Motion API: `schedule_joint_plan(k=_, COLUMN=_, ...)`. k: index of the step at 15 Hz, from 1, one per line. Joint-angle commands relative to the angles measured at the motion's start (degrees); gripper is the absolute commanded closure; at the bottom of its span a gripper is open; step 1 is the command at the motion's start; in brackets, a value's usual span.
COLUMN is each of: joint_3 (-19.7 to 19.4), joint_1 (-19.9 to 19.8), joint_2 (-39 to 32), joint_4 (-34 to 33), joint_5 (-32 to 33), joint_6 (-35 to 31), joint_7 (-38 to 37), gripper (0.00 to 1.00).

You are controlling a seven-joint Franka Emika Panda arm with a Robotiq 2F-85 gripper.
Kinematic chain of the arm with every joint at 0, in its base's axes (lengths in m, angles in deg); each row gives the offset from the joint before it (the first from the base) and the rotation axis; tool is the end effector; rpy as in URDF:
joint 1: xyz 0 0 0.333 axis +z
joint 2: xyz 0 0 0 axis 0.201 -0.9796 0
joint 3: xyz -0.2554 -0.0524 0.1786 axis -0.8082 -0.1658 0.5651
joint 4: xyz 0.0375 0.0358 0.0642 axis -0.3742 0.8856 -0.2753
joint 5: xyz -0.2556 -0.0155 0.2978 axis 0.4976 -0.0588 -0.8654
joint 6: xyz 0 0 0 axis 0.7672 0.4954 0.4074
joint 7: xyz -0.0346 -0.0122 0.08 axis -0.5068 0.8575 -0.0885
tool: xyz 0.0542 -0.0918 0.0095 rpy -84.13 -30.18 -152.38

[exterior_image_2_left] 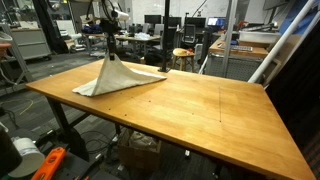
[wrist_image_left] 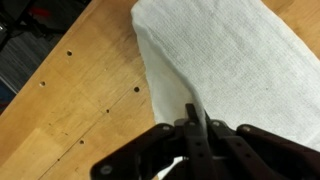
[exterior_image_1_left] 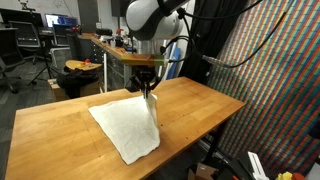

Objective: Fold the towel into a triangle twice

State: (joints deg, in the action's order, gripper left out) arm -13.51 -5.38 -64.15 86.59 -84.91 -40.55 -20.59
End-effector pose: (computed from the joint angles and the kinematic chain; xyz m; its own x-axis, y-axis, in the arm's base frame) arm 0.5595 0.1167 0.3762 0.7354 -0.6768 -0.0350 -0.6713 -0.7346 0.0984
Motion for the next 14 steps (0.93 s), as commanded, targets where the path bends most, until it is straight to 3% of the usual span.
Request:
schedule_joint_plan(k=1, joint_3=0.21, joint_1=3.67, joint_2=-4.65, joint_4=-8.08, joint_5=2.75, joint_6=4.54, joint_7=-6.12, gripper=0.99)
schedule_joint_plan(k=5, joint_3=0.07, joint_1=7.56, joint_2=-10.33, joint_4=-15.48, joint_5=5.03, joint_6=8.42, joint_7=-11.25, gripper=0.99)
schedule_joint_plan(k=14, joint_3=-1.39, joint_1=11.43, joint_2=-25.05, joint_4=-40.39, joint_5=4.53, joint_6=27.55, joint_7=-12.17, gripper=0.99)
